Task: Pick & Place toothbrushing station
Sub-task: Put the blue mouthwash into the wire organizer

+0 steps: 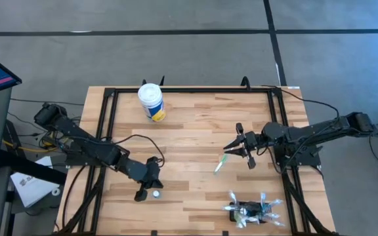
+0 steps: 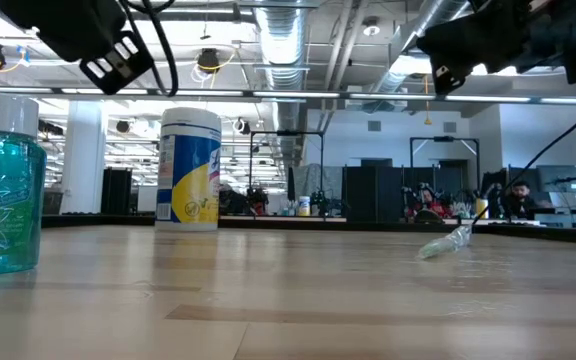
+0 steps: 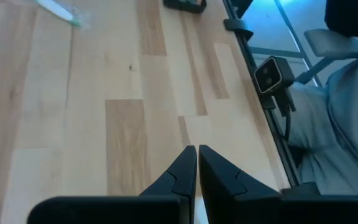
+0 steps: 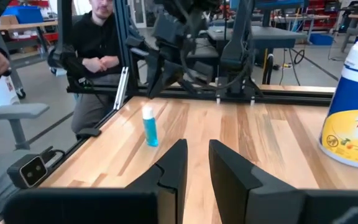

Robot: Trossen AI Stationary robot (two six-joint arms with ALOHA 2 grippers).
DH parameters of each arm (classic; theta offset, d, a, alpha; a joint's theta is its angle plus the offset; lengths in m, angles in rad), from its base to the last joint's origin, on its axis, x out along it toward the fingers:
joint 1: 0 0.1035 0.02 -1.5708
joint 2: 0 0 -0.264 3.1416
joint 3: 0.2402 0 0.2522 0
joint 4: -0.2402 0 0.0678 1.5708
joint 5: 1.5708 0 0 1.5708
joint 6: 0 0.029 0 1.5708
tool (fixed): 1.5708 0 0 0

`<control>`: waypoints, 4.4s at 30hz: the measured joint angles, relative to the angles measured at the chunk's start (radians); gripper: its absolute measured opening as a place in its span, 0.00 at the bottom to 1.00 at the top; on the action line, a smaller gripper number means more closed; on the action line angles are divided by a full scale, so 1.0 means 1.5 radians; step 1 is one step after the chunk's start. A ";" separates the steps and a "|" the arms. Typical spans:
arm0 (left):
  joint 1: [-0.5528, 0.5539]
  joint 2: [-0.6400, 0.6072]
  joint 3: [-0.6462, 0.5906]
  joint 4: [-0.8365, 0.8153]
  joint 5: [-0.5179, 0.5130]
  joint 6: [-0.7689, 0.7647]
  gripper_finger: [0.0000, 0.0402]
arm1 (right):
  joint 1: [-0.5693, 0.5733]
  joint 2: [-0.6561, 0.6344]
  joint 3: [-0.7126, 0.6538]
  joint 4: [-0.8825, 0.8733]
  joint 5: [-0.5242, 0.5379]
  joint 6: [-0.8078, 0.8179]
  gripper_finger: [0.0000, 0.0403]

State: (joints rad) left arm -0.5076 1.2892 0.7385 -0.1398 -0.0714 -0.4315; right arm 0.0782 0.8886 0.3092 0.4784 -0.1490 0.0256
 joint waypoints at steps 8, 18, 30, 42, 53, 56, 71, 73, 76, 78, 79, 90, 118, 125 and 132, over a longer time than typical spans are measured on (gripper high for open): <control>-0.043 0.000 0.000 -0.002 -0.016 -0.072 0.07 | -0.002 0.000 0.000 0.001 0.001 0.001 0.14; -0.078 0.000 0.000 -0.021 -0.071 -0.102 0.33 | -0.002 0.000 0.000 0.001 0.001 0.001 0.14; -0.089 0.017 0.000 -0.036 -0.093 -0.107 0.54 | -0.002 0.000 0.000 0.001 0.001 0.002 0.14; -0.093 0.092 -0.001 -0.026 -0.073 -0.120 0.53 | -0.002 0.000 0.000 0.000 0.001 0.002 0.14; -0.095 0.094 -0.001 -0.029 -0.095 -0.116 0.48 | -0.001 0.000 0.000 0.000 0.001 0.002 0.14; -0.095 0.094 -0.001 -0.030 -0.095 -0.116 0.44 | -0.001 0.000 0.000 0.000 0.001 0.002 0.14; -0.095 0.094 -0.001 -0.035 -0.113 -0.115 0.22 | -0.001 0.000 0.000 0.000 0.001 0.001 0.14; -0.095 0.094 -0.001 -0.035 -0.113 -0.115 0.22 | -0.001 0.000 0.000 0.000 0.001 0.001 0.14; -0.095 0.094 -0.001 -0.035 -0.113 -0.115 0.22 | -0.001 0.000 0.000 0.000 0.001 0.001 0.14; -0.095 0.094 -0.001 -0.035 -0.113 -0.118 0.22 | -0.001 0.000 0.000 0.000 0.001 0.001 0.14; -0.095 0.094 -0.001 -0.035 -0.113 -0.118 0.22 | -0.001 0.000 0.000 -0.001 0.001 0.001 0.14; -0.056 0.094 0.031 -0.043 -0.090 -0.155 0.22 | -0.001 0.000 0.000 -0.001 0.001 0.001 0.14; 0.078 0.191 0.274 -0.063 0.042 0.040 0.22 | -0.006 0.000 0.000 -0.028 0.068 -0.005 0.14; 0.100 0.282 0.447 -0.131 0.069 0.116 0.22 | -0.006 0.000 -0.001 -0.045 0.068 -0.005 0.14; 0.122 0.355 0.574 -0.151 0.117 0.191 0.22 | -0.006 0.000 -0.001 -0.047 0.068 -0.005 0.14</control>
State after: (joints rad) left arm -0.3246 1.8224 1.5999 -0.3660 0.1044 -0.1450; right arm 0.0689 0.8883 0.3083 0.4084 -0.0471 0.0189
